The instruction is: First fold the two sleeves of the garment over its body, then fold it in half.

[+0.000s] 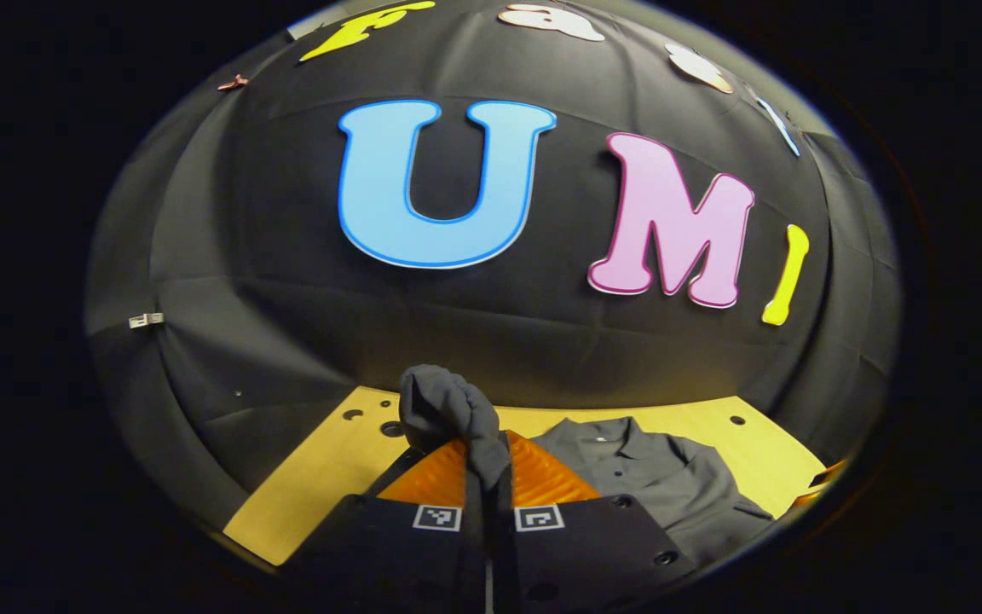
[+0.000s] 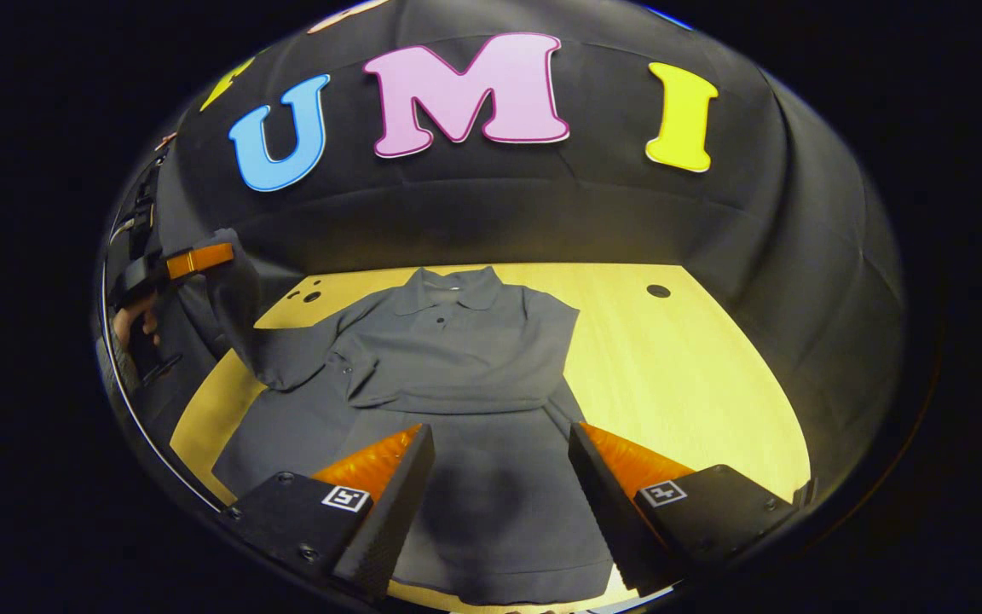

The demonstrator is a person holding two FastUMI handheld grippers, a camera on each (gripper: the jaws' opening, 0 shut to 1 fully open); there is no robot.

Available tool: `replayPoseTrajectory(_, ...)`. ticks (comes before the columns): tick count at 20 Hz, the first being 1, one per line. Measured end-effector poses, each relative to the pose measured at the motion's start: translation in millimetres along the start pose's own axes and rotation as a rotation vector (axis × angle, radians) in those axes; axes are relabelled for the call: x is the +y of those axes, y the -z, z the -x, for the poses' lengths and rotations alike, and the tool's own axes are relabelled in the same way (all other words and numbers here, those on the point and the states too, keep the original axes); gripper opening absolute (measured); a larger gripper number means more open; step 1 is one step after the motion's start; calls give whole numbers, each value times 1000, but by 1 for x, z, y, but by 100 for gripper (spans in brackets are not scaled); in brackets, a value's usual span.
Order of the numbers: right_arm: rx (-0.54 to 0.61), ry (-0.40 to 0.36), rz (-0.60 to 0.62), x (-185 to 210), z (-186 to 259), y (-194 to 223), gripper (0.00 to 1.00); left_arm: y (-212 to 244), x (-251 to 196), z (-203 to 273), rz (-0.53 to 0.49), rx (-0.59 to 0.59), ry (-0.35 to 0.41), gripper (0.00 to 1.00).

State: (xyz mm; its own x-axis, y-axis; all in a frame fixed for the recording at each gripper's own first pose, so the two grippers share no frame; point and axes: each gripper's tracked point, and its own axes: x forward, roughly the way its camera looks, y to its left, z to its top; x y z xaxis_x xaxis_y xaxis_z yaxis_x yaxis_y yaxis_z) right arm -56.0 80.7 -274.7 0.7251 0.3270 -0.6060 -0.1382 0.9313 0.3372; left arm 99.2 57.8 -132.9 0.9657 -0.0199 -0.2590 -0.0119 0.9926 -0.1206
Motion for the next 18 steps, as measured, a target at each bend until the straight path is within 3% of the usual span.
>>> replayPoseTrajectory(12, 21, 94, -86, -62, 12, 18, 98, 29, -116, -28, -26, 73, 163, 9)
replayPoseTrajectory(16, 22, 122, -114, -78, 16, 22, 98, 56, -146, -40, -44, 120, 208, 5)
replayPoseTrajectory(18, 26, 139, -123, -87, 18, 25, 98, 74, -159, -48, -62, 152, 224, 8)
